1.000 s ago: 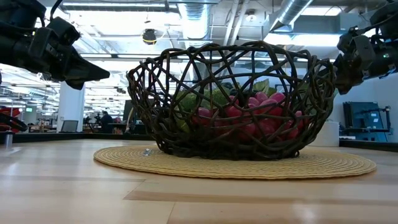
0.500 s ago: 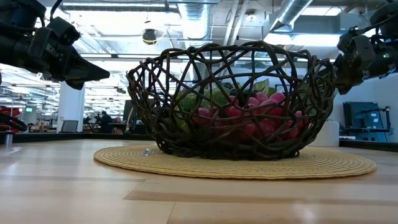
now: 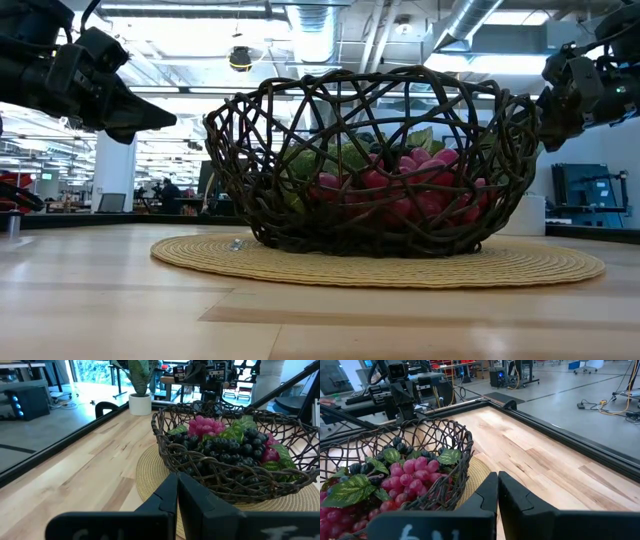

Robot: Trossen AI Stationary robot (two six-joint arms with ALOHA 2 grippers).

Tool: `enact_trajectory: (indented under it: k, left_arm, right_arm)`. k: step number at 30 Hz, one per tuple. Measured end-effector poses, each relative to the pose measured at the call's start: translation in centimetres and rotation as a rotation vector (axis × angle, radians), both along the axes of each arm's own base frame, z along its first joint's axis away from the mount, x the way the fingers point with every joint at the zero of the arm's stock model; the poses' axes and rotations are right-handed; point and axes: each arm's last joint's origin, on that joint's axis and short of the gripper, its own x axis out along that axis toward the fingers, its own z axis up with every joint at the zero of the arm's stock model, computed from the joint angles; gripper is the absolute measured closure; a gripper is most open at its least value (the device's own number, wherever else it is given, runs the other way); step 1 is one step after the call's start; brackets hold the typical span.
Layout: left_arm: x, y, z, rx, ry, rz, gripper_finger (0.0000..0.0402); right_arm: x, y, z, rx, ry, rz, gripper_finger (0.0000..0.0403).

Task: Build produce basket
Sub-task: Return to Home Position

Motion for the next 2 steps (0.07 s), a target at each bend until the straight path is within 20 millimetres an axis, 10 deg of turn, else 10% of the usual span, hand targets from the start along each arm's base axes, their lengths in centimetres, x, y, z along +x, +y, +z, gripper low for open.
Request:
enact_trajectory:
  k: [2]
  left_arm:
    - [0.0, 0.0, 0.0, 0.0, 0.0, 0.0, 0.0401]
  right_arm:
    - [0.0, 0.0, 0.0, 0.0, 0.0, 0.0, 0.0369]
